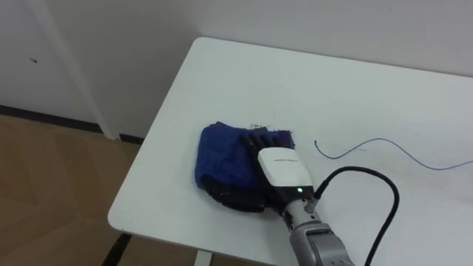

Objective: Wipe table

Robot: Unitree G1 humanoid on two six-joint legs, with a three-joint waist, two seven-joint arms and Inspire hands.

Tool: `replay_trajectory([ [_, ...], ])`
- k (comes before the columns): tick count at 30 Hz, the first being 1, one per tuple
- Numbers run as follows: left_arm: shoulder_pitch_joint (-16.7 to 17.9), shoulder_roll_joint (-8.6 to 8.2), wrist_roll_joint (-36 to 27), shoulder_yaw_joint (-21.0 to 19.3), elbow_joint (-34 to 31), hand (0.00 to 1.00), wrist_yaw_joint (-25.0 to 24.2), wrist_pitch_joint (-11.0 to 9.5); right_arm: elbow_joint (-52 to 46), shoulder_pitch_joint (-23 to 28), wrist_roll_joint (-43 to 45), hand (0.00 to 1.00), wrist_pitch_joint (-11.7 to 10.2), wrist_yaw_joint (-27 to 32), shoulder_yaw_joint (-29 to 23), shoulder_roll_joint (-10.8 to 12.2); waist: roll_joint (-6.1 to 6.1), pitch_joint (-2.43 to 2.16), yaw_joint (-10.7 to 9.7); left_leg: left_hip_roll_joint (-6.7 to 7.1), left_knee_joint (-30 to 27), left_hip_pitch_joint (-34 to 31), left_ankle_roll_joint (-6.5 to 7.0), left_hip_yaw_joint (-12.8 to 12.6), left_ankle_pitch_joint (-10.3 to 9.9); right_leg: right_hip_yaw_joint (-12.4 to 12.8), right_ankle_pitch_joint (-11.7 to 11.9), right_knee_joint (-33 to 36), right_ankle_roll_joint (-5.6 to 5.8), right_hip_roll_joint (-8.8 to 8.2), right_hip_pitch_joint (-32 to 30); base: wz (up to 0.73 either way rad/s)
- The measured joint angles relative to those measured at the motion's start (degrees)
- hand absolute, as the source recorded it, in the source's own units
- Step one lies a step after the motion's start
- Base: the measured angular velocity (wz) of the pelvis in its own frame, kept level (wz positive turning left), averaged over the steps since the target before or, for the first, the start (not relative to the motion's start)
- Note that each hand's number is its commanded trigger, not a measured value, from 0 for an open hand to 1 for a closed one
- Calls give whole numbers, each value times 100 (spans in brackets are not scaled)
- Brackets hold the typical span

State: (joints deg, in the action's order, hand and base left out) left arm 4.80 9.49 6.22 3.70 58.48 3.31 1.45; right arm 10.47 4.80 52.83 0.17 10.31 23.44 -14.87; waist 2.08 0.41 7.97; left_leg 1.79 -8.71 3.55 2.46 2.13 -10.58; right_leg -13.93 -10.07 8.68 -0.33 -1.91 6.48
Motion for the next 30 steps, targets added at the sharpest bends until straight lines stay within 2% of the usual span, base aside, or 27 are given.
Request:
replay_trajectory([
  [7,50,-31,-223,3,7,0,-8,9,3,-147,-156,0,128,-61,-2,99,2,-2,-1,0,-1,-3,0,7,1,-53,-1,0,1,-2,2,1],
  [11,58,-46,-219,-2,6,0,-41,84,4,-148,-177,0,228,-106,-4,137,13,-6,-5,2,-19,-7,1,37,1,-80,-1,0,1,-7,7,5],
  [14,44,-79,-213,-29,5,0,-58,103,47,-149,-172,0,236,-87,-22,136,17,-9,-26,-2,-50,-33,1,111,1,-194,-2,-3,3,-24,19,11],
  [19,49,-122,-201,-57,-37,0,-194,122,261,-170,-74,0,244,34,-41,142,29,-14,11,-4,-50,1,2,111,1,-203,-15,-3,25,-48,57,2],
  [23,66,-134,-183,-90,-173,0,-308,219,508,-303,-53,0,248,45,-46,142,51,-27,17,7,-72,8,2,125,1,-220,-18,-2,30,-56,88,3],
  [26,68,-138,-195,-122,-189,0,-394,227,697,-390,155,0,247,30,-44,145,69,-28,26,7,-85,5,2,126,1,-358,-18,-2,30,-66,111,3],
  [30,74,-156,-193,-126,-188,0,-414,248,858,-469,351,0,297,23,-34,161,66,-25,40,14,-87,0,6,125,-1,-386,-18,-1,30,-75,125,0],
])
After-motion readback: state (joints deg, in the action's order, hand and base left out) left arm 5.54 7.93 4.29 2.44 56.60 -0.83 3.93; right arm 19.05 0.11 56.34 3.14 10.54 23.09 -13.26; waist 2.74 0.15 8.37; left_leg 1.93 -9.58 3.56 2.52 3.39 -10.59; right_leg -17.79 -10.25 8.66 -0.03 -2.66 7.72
